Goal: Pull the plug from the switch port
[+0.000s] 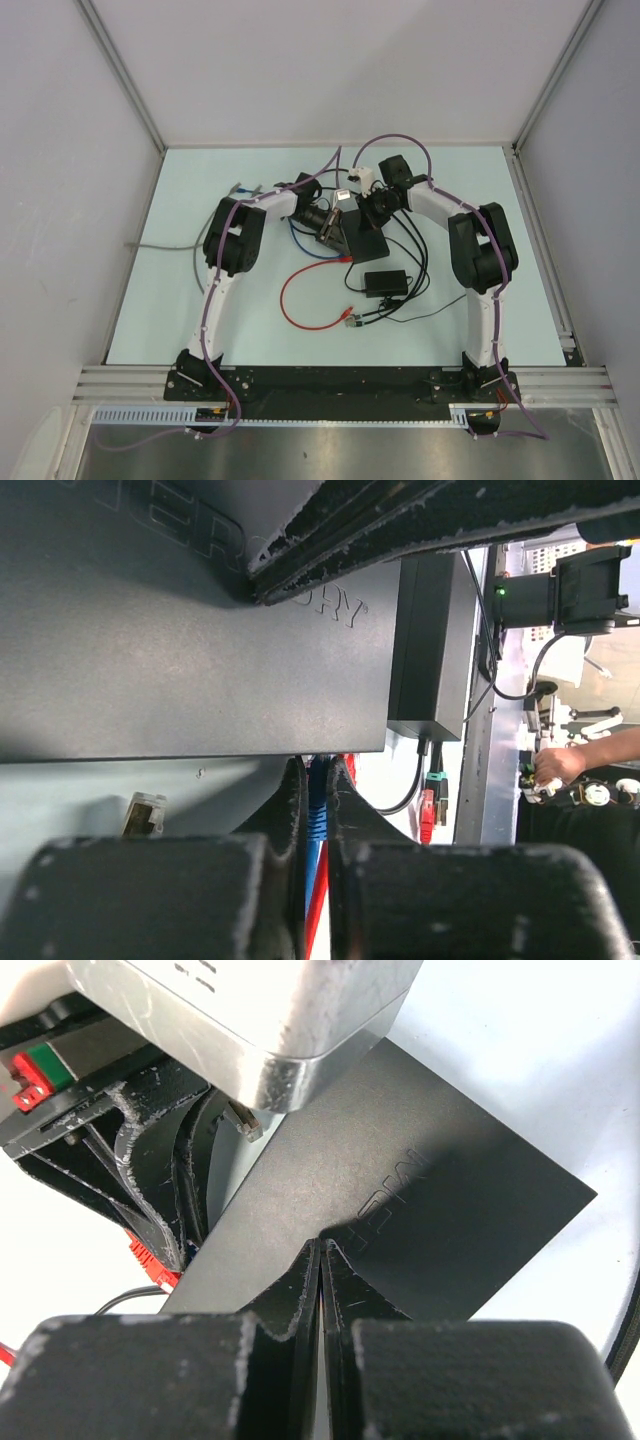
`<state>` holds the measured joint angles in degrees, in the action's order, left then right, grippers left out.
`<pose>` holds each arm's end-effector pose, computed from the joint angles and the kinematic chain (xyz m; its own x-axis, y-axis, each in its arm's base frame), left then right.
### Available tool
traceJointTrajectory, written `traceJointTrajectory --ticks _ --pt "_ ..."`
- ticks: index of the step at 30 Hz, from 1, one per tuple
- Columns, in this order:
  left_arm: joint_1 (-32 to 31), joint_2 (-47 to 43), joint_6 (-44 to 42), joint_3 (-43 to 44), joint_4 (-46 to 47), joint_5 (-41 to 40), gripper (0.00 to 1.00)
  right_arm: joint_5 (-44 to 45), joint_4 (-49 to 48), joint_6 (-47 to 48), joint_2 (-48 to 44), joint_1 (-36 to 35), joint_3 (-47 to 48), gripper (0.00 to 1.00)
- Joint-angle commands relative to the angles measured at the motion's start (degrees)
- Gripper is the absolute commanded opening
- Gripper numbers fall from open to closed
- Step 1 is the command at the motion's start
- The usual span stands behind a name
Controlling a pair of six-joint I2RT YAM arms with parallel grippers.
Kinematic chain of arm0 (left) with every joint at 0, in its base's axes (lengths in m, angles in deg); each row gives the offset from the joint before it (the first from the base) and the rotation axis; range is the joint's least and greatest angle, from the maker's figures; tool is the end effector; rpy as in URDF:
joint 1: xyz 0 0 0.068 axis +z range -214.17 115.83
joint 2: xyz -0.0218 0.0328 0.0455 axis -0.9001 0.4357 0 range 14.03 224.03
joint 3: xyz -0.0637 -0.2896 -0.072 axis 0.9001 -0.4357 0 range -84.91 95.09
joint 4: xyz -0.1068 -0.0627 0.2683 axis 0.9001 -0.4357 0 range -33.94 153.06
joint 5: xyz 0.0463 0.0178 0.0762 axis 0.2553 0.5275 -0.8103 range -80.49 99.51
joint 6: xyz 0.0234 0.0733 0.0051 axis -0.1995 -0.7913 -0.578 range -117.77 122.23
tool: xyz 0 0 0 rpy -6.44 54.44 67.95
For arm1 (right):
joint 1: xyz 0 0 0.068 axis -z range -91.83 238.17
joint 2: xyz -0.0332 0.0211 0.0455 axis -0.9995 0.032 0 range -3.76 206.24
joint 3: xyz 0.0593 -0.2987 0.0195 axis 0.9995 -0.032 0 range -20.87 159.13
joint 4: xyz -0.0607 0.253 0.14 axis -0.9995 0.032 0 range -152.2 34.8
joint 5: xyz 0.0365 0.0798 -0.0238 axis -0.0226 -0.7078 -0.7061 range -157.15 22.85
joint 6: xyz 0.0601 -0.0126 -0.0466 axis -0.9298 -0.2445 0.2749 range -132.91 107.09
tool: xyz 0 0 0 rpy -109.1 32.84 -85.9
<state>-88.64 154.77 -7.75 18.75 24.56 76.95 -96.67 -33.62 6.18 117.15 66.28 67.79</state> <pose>0.4622 -0.2769 0.0840 -0.8044 0.4392 -0.4001 0.5153 0.1806 -0.8378 0.4579 0.2186 0.1549 -0.5865 -0.5425 -0.6014 -0.7823 0.5719 0.2470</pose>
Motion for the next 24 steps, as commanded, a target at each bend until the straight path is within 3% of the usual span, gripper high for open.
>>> traceJointTrajectory --ticks 1,9,14,18,22,24 --pt "-0.4 0.1 -1.5 2.6 0.4 -2.3 0.00 7.5 13.1 1.5 8.6 -0.7 -5.6 0.05" --pt "-1.0 -0.8 -3.6 0.6 -1.1 -3.2 0.00 7.5 13.1 1.6 8.6 -0.7 -5.6 0.06" --pt "-0.1 0.0 -3.3 5.0 -1.8 -3.9 0.00 7.5 13.1 1.7 8.7 -0.8 -5.5 0.06" --pt "0.1 0.1 -7.1 6.1 -4.6 -6.4 0.00 7.5 13.2 1.7 8.7 -0.9 -5.5 0.06" --pt "0.0 -0.5 -9.9 0.5 -6.1 -5.0 0.00 7.5 13.2 1.7 8.7 -0.8 -5.5 0.06" --pt "0.0 1.6 -12.5 3.6 -10.9 -4.6 0.00 7.4 13.3 1.7 8.8 -0.7 -5.4 0.06"
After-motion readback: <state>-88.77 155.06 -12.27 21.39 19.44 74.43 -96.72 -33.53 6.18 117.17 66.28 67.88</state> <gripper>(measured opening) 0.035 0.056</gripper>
